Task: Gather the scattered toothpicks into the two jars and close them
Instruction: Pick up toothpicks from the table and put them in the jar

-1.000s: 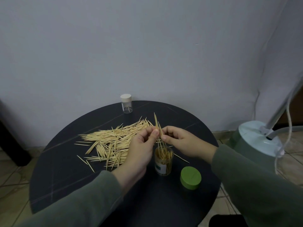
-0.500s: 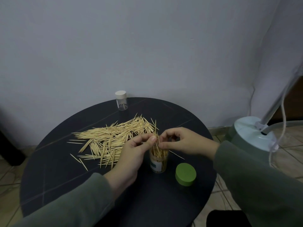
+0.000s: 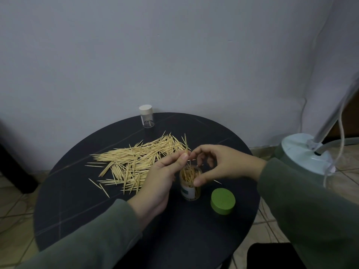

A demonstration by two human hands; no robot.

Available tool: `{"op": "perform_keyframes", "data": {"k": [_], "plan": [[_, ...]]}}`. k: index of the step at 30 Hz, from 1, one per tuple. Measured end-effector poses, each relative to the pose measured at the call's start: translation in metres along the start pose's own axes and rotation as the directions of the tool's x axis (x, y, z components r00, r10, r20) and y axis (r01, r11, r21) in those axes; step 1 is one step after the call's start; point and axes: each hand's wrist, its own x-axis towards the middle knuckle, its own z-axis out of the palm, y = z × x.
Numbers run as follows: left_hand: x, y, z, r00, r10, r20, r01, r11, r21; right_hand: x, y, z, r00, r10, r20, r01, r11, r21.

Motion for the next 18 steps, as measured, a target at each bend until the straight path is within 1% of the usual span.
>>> {"op": "perform_keyframes", "data": {"k": [4,7,12,14,15,16,17,18], "plan": [[-0.002,-0.009,0.003,0.994,-0.095,0.056,0.094,0.995,0.021,0.003,0.000,0.003,0.999,-0.024,0.039,0.028,0.991,-0.129],[0.001,-0.011,-0.001,0.991,-0.117,0.063,0.113,0.992,0.061,0.003,0.001,0.002,0.999,-0.024,0.026,0.028,0.989,-0.146],[0.006,-0.009,-0.010,0.996,-0.059,0.072,0.047,0.986,0.158,0.006,0.003,0.003,1.000,-0.016,0.024,0.019,0.989,-0.144],[0.010,-0.009,-0.016,0.995,0.017,0.097,-0.037,0.977,0.208,0.007,0.004,0.003,1.000,-0.015,0.024,0.018,0.991,-0.133],[0.011,-0.007,-0.021,0.987,0.088,0.131,-0.126,0.940,0.318,0.008,0.005,0.003,1.000,-0.018,0.021,0.021,0.992,-0.127],[0.011,-0.003,-0.025,0.963,0.167,0.212,-0.251,0.842,0.477,0.008,0.005,0.002,1.000,-0.024,0.020,0.026,0.992,-0.125],[0.011,0.002,-0.028,0.918,0.216,0.332,-0.386,0.675,0.629,0.008,0.006,0.002,0.999,-0.031,0.020,0.033,0.991,-0.132],[0.012,0.008,-0.030,0.857,0.236,0.458,-0.513,0.472,0.717,0.008,0.005,0.002,0.999,-0.043,0.021,0.045,0.989,-0.143]]}}
